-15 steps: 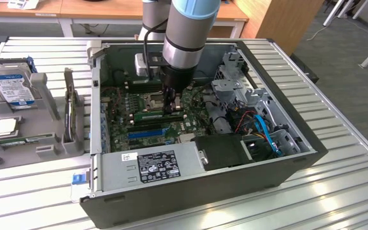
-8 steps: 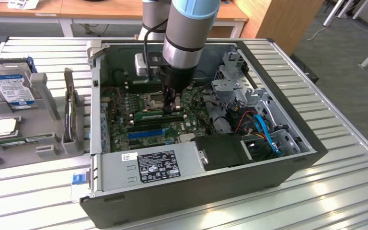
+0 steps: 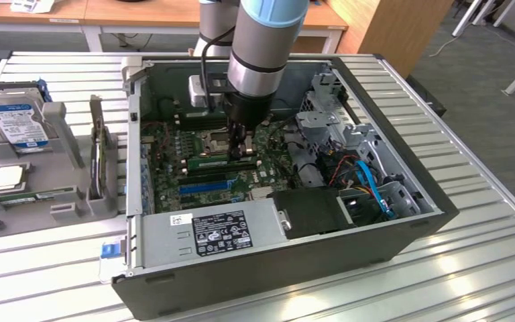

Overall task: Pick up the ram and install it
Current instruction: 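Insert the ram into the slot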

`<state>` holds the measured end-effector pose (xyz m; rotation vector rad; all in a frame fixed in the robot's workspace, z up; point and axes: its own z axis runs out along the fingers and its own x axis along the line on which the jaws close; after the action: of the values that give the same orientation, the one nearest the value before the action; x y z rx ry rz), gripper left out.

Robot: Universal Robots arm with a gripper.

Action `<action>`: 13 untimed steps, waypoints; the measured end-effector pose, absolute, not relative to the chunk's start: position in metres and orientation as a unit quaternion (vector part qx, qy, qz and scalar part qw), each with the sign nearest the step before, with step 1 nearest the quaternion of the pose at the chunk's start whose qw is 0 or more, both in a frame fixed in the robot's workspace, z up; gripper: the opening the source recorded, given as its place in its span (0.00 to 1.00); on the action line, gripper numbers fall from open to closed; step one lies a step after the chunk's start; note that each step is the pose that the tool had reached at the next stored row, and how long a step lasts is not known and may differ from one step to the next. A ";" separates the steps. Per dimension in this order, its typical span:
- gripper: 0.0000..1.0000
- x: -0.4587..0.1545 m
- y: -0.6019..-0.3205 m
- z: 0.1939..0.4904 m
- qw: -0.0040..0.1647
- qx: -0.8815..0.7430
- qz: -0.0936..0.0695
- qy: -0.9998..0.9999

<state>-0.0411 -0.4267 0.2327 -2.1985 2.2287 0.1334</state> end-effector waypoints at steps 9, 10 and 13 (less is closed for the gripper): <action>0.12 -0.040 -0.427 0.233 0.004 -0.702 0.043 0.711; 0.12 -0.040 -0.427 0.233 0.004 -0.702 0.043 0.711; 0.12 -0.040 -0.427 0.233 0.004 -0.702 0.043 0.711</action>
<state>-0.0401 -0.4269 0.2325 -2.1984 2.2289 0.1334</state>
